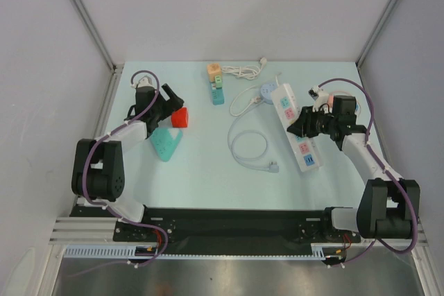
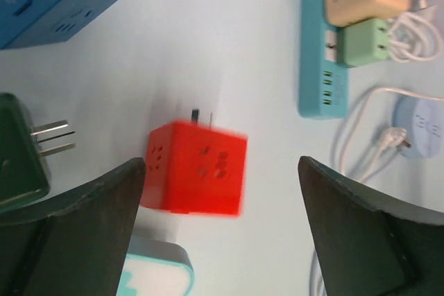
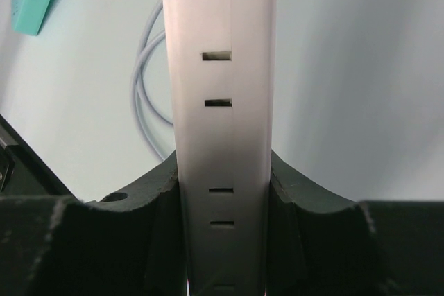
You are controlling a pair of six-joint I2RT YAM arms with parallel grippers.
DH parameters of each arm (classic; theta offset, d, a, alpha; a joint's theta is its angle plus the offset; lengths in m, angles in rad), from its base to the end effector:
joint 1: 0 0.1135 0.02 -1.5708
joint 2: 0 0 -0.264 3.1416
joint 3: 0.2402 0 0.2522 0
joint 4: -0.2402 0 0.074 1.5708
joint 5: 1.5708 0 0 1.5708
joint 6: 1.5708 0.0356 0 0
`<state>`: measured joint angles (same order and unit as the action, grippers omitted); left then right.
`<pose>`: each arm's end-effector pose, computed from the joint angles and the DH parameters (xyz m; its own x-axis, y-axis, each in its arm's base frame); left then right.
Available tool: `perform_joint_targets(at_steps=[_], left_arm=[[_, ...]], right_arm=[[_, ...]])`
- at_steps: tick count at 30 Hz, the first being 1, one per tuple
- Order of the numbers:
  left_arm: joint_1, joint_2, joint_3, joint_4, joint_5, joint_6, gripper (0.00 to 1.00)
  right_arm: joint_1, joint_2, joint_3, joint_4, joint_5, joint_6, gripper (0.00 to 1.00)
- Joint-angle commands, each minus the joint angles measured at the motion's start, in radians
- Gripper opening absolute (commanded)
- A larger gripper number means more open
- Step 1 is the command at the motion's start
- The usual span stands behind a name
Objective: Pull the plug off the socket
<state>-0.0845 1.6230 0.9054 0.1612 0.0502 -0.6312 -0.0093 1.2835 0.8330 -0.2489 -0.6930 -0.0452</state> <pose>0.3494 -0.0314 0.2034 -0.4997 -0.5492 -0.6699 -0.2082 0.8268 -0.5225 0.2696 0.0202 0.2488 -0.6213 -0.0290 -0.7830 -0.5103 0.7733 0.3763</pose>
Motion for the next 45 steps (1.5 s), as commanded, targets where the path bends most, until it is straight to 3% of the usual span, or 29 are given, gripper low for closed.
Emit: perform_joint_targets(at_steps=[1,8,16,25,28,36,45], left_arm=[[0.008,-0.103,0.036,0.021,0.076,0.059,0.99],[0.008,-0.259,-0.038,-0.006,0.163,0.09,0.99],[0.008,-0.451,-0.167,-0.009,0.22,0.074,1.0],[0.015,-0.512,-0.24,-0.005,0.292,0.028,1.0],[0.015,-0.522,-0.258,0.018,0.33,0.028,0.99],[-0.023,-0.471,-0.247,0.046,0.389,0.021,1.0],[-0.219,-0.29,-0.056,-0.093,0.235,0.139,1.0]], right_arm=[[-0.024,0.045,0.06,0.05,-0.023,0.011,0.0],[-0.11,0.197,0.103,0.066,-0.002,0.163,0.0],[-0.116,0.399,0.218,0.017,0.007,0.243,0.0],[-0.116,0.594,0.308,-0.015,-0.028,0.311,0.01],[-0.116,0.646,0.342,-0.033,-0.042,0.318,0.09],[-0.066,0.757,0.433,-0.15,-0.06,0.26,0.48],[-0.047,0.682,0.469,-0.204,0.084,0.128,0.8]])
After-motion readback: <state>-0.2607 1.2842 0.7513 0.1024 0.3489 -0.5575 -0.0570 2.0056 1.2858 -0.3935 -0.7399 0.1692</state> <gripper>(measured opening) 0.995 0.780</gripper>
